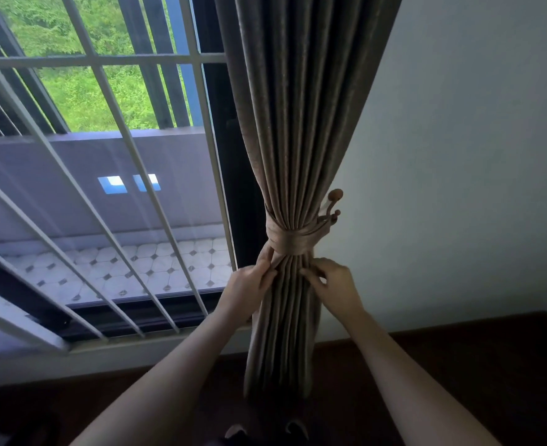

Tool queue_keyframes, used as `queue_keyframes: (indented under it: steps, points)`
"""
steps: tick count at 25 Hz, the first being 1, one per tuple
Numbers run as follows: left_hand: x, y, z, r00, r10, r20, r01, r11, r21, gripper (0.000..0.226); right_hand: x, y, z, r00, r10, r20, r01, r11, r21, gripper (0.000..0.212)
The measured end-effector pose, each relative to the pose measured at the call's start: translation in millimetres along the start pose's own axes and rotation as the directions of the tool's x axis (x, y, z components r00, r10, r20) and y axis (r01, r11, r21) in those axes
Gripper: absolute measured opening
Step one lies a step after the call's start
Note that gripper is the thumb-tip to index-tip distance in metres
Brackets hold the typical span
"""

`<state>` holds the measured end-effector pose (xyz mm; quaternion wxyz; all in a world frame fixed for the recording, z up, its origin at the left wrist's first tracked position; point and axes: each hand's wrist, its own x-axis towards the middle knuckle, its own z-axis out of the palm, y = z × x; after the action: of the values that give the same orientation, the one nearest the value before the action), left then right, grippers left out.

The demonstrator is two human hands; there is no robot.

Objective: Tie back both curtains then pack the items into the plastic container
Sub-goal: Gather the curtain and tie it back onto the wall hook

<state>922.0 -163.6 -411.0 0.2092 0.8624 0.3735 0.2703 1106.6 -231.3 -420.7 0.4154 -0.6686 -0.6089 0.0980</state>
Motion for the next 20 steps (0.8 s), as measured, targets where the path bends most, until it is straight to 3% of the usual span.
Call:
queue_keyframes:
  steps: [5, 8, 10, 13, 15, 17, 18, 20]
  points:
    - [-2, -6, -22, 0.99, 0.061, -0.129, -0.019, 0.951, 0.307, 0.022, 1, 1, -11, 0.999, 0.024, -0.045, -0.032, 0.982, -0.185, 0.021]
    - [-9, 13, -13, 0.993, -0.109, 0.033, 0.097, 0.962, 0.256, 0.014, -5, -11, 0, 0.995, 0.072, 0.062, -0.06, 0.983, -0.174, 0.018]
    - [-10, 18, -4, 0.965, -0.197, 0.171, 0.142, 0.947, 0.289, 0.029, -3, -14, -2, 0.984, 0.112, 0.136, -0.095, 0.987, -0.126, 0.021]
    - [-8, 10, -3, 0.951, -0.285, 0.124, 0.226, 0.908, 0.353, 0.021, -4, -14, -7, 0.967, 0.154, 0.202, -0.132, 0.984, -0.116, 0.017]
    - [-12, 6, 2, 0.951, -0.302, 0.062, 0.266, 0.904, 0.334, 0.015, -10, -17, -5, 0.945, 0.13, 0.299, -0.108, 0.99, -0.09, 0.014]
    - [-18, 8, 12, 0.954, -0.265, 0.14, 0.211, 0.926, 0.314, 0.016, -12, -13, -9, 0.916, 0.122, 0.381, -0.133, 0.991, 0.002, 0.009]
    - [-20, 10, 16, 0.953, -0.239, 0.189, 0.18, 0.943, 0.281, 0.017, -12, -7, -13, 0.915, 0.134, 0.381, -0.161, 0.986, 0.041, 0.019]
    - [-20, 6, 19, 0.947, -0.191, 0.26, 0.142, 0.97, 0.196, 0.02, -11, 7, -20, 0.94, 0.231, 0.25, -0.259, 0.962, 0.086, 0.03]
